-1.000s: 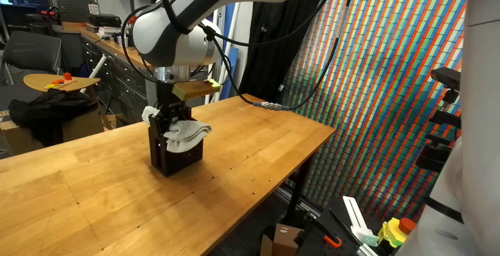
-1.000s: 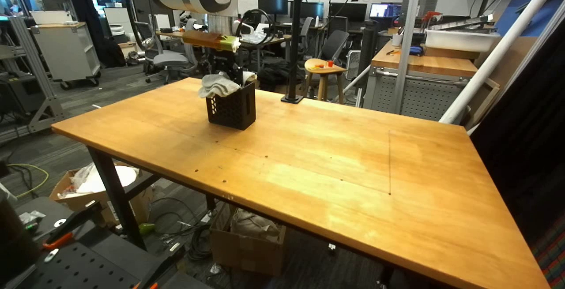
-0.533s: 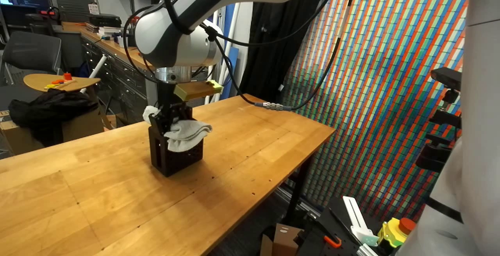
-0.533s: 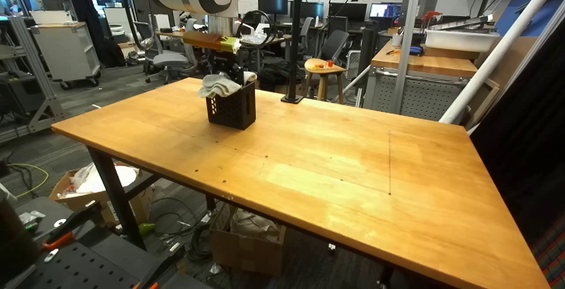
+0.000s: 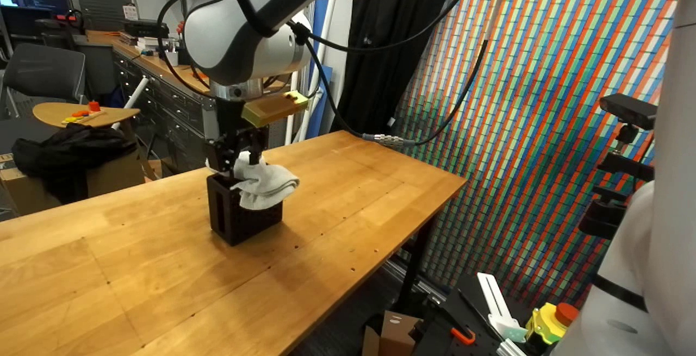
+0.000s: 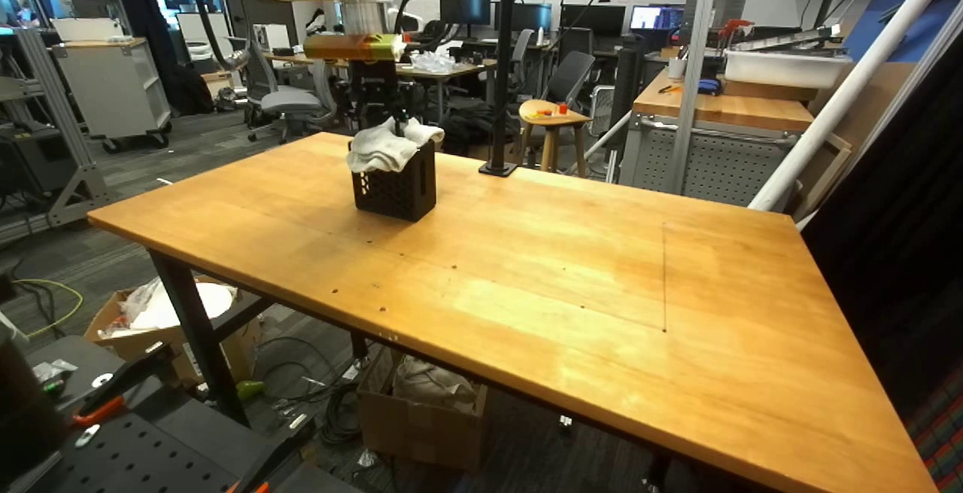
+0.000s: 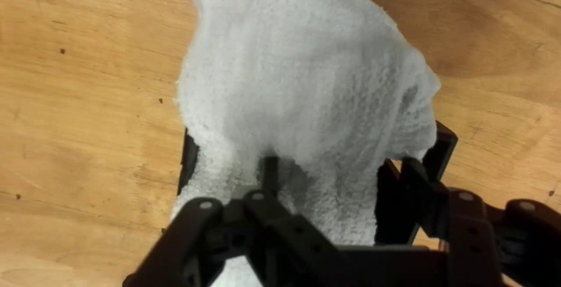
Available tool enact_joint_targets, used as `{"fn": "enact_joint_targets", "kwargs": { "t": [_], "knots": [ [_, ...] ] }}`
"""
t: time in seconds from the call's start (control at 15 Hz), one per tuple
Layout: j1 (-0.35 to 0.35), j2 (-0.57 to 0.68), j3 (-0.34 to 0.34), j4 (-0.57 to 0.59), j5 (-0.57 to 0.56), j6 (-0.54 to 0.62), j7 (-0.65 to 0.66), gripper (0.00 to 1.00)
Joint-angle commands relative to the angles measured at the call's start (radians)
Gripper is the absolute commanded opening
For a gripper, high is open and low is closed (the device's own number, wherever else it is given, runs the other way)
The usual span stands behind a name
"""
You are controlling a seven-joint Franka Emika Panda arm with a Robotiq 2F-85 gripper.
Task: Put the white towel inside the black basket
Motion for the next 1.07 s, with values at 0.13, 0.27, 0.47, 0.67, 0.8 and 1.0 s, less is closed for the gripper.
{"fn": "enact_joint_targets", "kwargs": {
  "t": [0.13,0.27,0.47,0.67,0.8,1.0],
  "knots": [
    [0.023,-0.069,-0.014,-0.035,-0.087,-0.024,0.063,0.62],
    [0.024,-0.083,-0.018,-0.038,-0.119,-0.037,0.081,0.55],
    [0.023,-0.097,-0.021,-0.036,-0.155,-0.056,0.1,0.3],
    [0.022,-0.104,-0.019,-0.027,-0.177,-0.066,0.109,0.08],
    [0.022,-0.103,-0.017,-0.021,-0.183,-0.066,0.111,0.02],
    [0.022,-0.099,-0.013,-0.019,-0.178,-0.059,0.108,0.05]
  ]
}}
